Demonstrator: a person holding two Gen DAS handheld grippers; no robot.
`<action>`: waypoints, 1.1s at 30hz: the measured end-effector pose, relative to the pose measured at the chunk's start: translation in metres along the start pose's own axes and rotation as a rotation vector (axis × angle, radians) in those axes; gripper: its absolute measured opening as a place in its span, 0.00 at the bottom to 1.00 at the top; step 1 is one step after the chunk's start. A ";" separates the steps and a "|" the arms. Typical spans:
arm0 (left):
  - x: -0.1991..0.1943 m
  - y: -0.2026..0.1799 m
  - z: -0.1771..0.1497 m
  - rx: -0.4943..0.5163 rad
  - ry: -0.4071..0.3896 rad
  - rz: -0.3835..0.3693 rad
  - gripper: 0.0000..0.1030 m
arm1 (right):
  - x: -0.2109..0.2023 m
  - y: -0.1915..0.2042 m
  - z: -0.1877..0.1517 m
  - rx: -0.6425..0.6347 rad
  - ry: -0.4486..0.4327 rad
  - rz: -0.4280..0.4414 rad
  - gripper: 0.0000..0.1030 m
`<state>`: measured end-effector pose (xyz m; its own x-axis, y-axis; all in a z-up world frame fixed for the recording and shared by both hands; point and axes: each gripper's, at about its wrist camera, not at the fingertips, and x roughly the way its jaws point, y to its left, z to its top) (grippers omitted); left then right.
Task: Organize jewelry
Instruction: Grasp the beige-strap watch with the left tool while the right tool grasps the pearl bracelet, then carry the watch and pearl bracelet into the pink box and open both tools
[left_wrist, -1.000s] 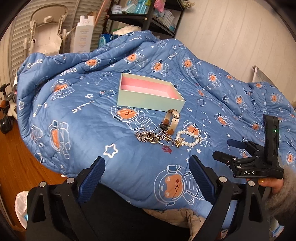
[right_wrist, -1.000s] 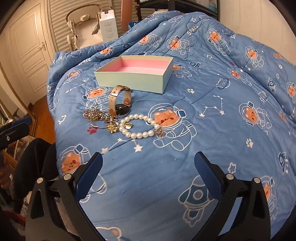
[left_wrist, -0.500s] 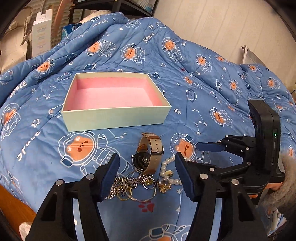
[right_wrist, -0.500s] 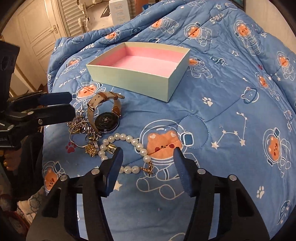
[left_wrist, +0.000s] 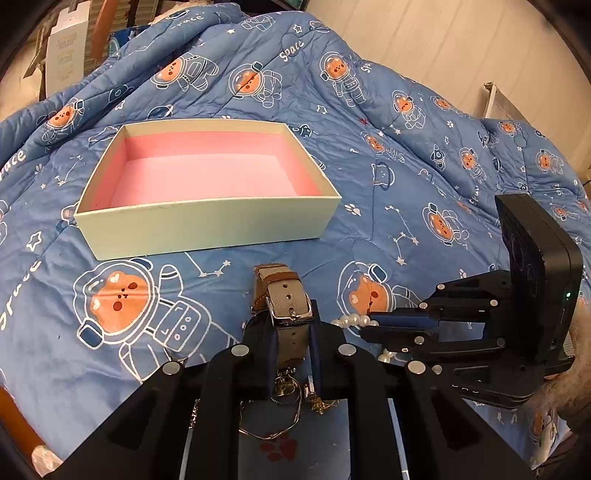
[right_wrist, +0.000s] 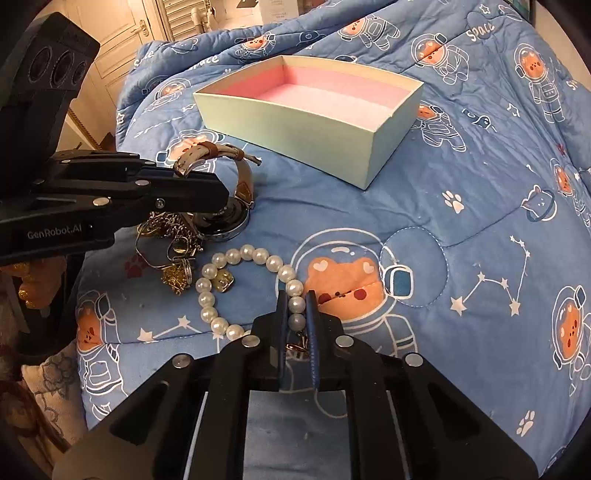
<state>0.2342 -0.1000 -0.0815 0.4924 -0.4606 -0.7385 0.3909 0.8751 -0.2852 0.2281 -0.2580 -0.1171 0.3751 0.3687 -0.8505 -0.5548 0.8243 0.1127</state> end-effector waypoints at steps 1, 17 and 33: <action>-0.002 0.001 0.000 -0.007 -0.005 -0.004 0.13 | -0.001 0.000 0.000 0.003 -0.001 -0.003 0.10; -0.061 0.009 0.024 0.027 -0.097 -0.034 0.13 | -0.082 0.007 0.036 0.015 -0.160 0.057 0.10; -0.034 0.058 0.106 0.004 -0.121 0.067 0.12 | -0.042 -0.009 0.152 0.086 -0.255 0.023 0.10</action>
<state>0.3223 -0.0488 -0.0083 0.6076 -0.4155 -0.6769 0.3566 0.9042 -0.2350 0.3304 -0.2153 -0.0043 0.5446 0.4748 -0.6914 -0.5038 0.8442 0.1829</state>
